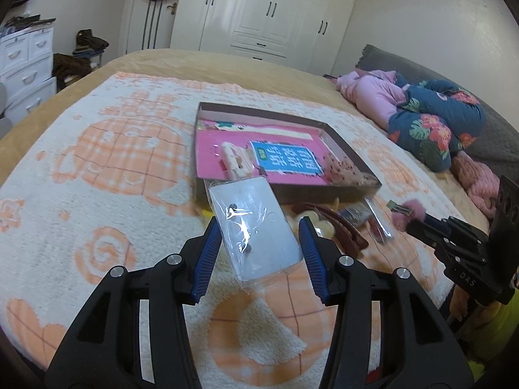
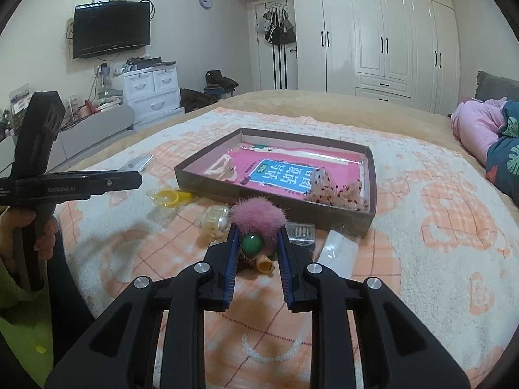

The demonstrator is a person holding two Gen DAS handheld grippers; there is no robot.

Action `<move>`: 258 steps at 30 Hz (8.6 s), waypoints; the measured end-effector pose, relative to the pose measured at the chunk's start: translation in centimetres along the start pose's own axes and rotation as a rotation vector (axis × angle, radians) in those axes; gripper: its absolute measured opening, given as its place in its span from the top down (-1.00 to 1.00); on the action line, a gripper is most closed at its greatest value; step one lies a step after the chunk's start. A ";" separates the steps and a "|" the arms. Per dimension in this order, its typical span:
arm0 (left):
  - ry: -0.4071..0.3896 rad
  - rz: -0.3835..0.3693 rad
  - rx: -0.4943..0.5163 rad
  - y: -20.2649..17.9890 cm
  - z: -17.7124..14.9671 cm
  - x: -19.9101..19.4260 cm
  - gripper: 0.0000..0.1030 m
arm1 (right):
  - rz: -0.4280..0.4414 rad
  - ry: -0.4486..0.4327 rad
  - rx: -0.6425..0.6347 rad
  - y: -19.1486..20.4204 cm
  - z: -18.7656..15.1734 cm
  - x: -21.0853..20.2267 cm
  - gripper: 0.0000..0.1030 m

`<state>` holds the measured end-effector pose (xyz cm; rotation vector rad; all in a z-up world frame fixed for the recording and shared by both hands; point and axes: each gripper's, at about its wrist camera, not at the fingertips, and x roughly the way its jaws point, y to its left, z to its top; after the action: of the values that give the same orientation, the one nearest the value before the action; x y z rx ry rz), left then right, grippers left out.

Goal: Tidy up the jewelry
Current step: 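Lower the clear bag into the tray with the left gripper while the right places the pompom clip there, then open both grippers and withdraw them from the tray, then move the left gripper toward the pearl hair clips beside the tray, then grasp the bagged pearl clips with the left gripper while the right grasps the clear bag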

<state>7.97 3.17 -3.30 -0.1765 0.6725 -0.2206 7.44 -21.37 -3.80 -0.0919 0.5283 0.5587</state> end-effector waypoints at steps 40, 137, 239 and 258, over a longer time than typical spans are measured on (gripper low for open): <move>-0.078 -0.174 0.076 -5.1 9.2 7.4 0.22 | -0.241 -0.135 0.057 -6.8 6.9 0.1 0.57; -0.163 -0.036 -0.012 -1.2 7.4 0.4 -0.78 | -0.221 -0.224 0.088 -4.8 7.9 -3.2 -0.57; 0.200 -0.060 0.124 -5.2 -1.1 11.0 0.23 | -0.232 0.263 0.194 -6.4 -2.9 7.3 0.18; 0.136 -0.150 0.136 -6.7 -0.5 7.0 0.23 | -0.234 0.174 0.217 -7.1 -3.0 2.4 0.23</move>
<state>12.01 -5.14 -6.25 -0.0816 0.7771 -0.4247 11.60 -26.90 -8.02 0.0042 0.7337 0.2639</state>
